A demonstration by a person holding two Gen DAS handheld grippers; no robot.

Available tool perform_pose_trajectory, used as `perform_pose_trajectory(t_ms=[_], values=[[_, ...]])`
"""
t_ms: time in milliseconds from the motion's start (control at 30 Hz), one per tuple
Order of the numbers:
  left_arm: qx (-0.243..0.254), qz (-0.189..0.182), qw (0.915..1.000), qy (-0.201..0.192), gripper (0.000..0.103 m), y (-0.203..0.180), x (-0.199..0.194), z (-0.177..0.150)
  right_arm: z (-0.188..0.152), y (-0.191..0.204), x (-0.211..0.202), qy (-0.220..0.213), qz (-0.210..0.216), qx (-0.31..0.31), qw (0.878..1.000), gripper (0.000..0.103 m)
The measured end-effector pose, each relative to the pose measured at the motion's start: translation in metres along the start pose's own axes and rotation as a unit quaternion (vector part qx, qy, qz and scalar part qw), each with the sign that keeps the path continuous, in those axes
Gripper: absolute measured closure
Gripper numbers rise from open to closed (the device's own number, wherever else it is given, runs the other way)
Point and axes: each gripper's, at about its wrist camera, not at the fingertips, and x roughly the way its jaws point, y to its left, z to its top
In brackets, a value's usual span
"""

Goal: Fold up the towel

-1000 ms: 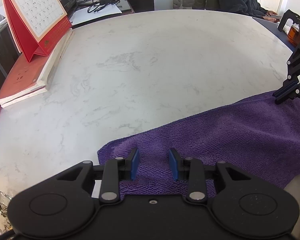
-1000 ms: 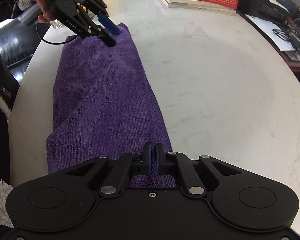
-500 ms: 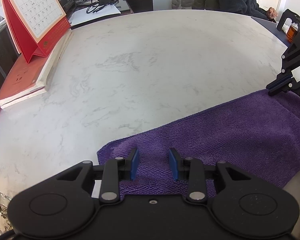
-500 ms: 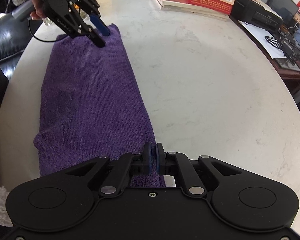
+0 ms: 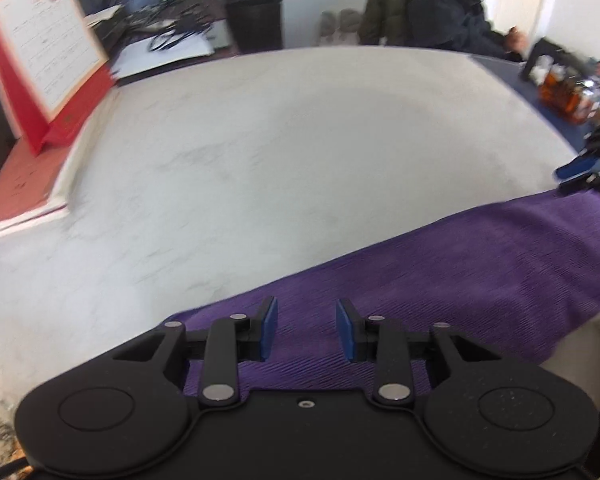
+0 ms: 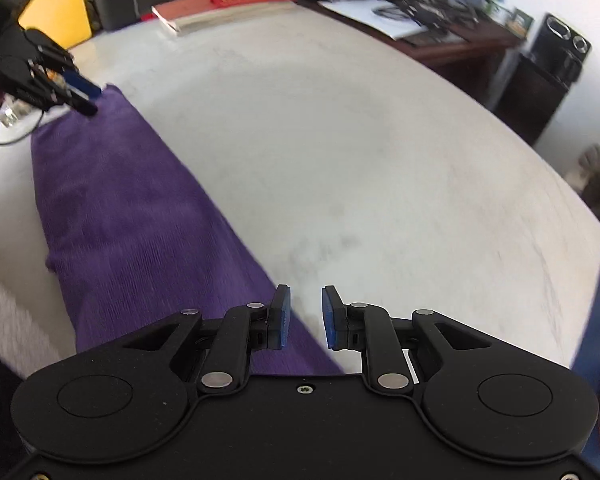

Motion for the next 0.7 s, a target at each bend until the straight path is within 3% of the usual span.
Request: perform_pose_trajectory(t_ms=[133,233,700], values=[[0.050,-0.026,0.9981,0.023,0.073,-0.030,0.023,0.007,-0.003,0.006,0.003,-0.010,0.030,-0.017,0.999,0.086],[0.072,-0.020,0.9961,0.046,0.073,-0.041,0.035,0.005,0.001,0.010,0.014,-0.009,0.041,-0.050,0.998,0.086],[0.067,-0.018,0.9956,0.063,0.072,-0.038,0.040,0.002,0.006,-0.004,0.029,0.010,0.102,-0.097,0.990,0.087]])
